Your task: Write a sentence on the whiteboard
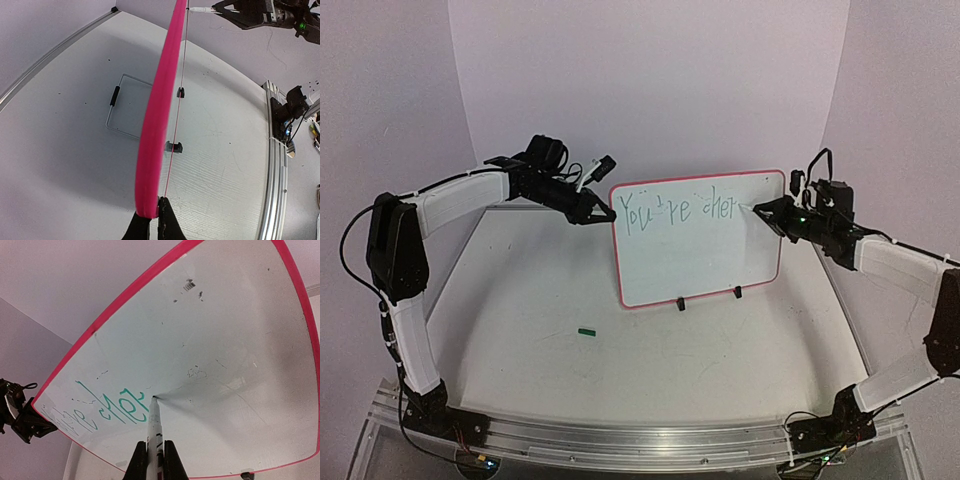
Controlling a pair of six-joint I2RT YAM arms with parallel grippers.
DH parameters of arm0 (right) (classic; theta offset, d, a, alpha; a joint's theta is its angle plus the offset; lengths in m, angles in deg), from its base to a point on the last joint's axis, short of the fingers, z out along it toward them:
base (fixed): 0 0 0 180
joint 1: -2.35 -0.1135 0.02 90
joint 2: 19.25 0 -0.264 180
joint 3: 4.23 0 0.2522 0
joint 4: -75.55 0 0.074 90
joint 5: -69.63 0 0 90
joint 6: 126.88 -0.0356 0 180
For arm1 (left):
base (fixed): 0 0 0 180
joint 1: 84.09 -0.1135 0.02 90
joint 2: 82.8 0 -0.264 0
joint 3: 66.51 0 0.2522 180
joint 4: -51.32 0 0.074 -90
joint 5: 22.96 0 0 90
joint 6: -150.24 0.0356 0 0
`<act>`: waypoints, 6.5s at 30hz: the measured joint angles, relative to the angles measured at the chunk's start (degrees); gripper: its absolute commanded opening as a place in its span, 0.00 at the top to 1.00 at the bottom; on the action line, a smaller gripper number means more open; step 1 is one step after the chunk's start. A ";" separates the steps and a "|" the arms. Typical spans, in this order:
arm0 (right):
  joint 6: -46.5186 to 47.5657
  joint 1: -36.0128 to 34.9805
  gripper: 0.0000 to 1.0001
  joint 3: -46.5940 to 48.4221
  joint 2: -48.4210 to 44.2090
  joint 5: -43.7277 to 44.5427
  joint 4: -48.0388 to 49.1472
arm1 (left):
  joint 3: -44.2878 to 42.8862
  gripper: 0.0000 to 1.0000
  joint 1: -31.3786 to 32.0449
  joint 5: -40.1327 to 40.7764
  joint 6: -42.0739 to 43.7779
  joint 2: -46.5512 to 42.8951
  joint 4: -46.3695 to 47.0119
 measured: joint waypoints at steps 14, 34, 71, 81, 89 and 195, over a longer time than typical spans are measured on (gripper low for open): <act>0.09 0.00 1.00 -1.91 0.21 0.17 0.02 | 0.00 1.00 0.00 -0.02 -0.02 0.00 0.00; 0.32 0.00 1.00 -0.07 -3.97 -1.73 -0.62 | 0.00 1.00 0.00 -0.02 0.02 0.00 0.00; 1.69 0.00 1.00 2.75 1.28 -0.07 -0.79 | 0.00 1.00 0.00 -0.07 -0.04 0.00 0.00; 1.66 0.00 1.00 2.69 -0.05 -0.41 -1.00 | 0.00 1.00 0.00 -0.02 -0.02 0.00 0.00; 1.72 0.74 1.00 0.39 -5.87 -3.41 -0.87 | 0.00 1.00 0.00 -0.04 -0.02 0.00 0.00; 4.61 7.10 1.00 2.44 4.20 -13.17 -4.75 | 0.42 1.00 -0.02 -0.20 0.02 -0.04 0.07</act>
